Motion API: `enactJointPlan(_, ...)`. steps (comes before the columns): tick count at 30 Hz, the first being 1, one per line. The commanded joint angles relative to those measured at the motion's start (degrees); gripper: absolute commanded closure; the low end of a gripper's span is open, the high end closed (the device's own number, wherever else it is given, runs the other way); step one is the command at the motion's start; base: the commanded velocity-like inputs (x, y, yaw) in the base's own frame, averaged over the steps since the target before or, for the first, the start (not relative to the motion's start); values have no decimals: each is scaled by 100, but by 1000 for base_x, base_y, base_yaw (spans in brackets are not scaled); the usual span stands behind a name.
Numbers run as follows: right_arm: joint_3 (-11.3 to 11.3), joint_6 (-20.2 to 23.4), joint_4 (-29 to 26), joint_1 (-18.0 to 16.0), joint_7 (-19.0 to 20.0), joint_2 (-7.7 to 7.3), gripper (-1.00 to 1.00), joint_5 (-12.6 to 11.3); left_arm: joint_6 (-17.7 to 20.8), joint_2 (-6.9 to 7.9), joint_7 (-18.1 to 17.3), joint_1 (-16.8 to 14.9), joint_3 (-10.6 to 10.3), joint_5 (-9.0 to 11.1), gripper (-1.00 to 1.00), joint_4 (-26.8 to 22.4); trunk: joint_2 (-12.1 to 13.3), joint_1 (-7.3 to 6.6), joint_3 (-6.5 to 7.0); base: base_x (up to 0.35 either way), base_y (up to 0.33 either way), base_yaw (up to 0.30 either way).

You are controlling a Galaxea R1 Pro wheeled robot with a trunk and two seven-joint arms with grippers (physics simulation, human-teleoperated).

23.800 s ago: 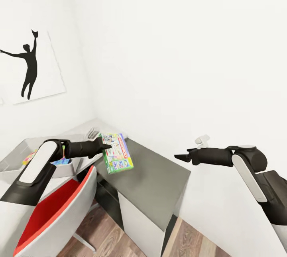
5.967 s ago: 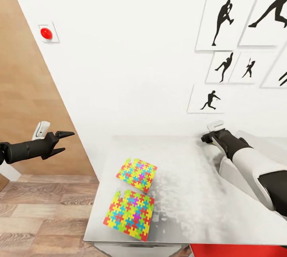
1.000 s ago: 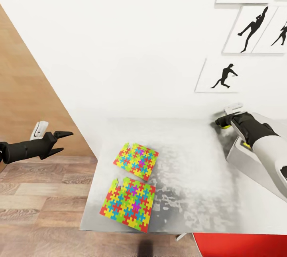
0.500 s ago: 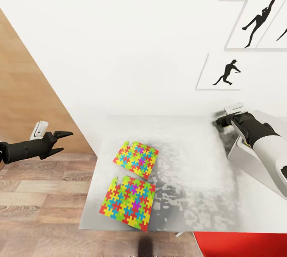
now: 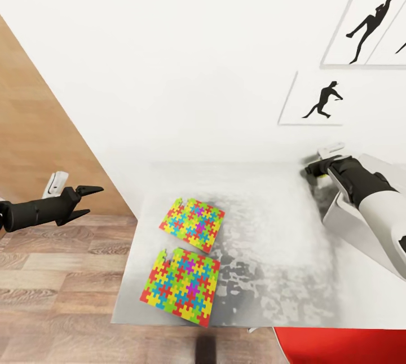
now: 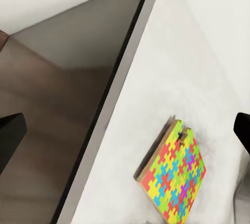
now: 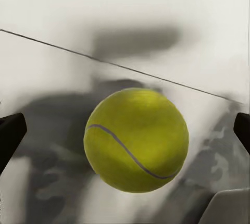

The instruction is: Put all the toys in the child's room - the three board games (two on the bed and one on the table), the two jigsaw puzzles on the table, and the tennis ball on the table - inside the toy box on the table in the child's room.

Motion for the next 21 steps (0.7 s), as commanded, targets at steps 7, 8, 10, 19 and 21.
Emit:
enactJointPlan(7,15,33,-99,-5,19,-27,-100,26,19,1,60,1,5,54,-100,-3,-3,0,-6,0,0,0)
enactJointPlan(8,14,31,-103,-7,21,-43,-100,26,19,2,60,2,5,54,-100,-3,-3,0,-7,0,0,0)
enactJointPlan(10,13,27,-108,-9,20,-67,-100,23,19,2,60,3,5,54,-100,-3,-3,0,-15,0,0,0)
enactJointPlan(19,8,34,-112,-11,15,-97,-100,25,19,46,60,4,5,54,-100,-3,-3,0,-85,0,0,0)
enactJointPlan(21,6,40,-112,-19,16,-99,-100,22,19,59,60,4,5,54,-100,-3,-3,0,-103,0,0,0)
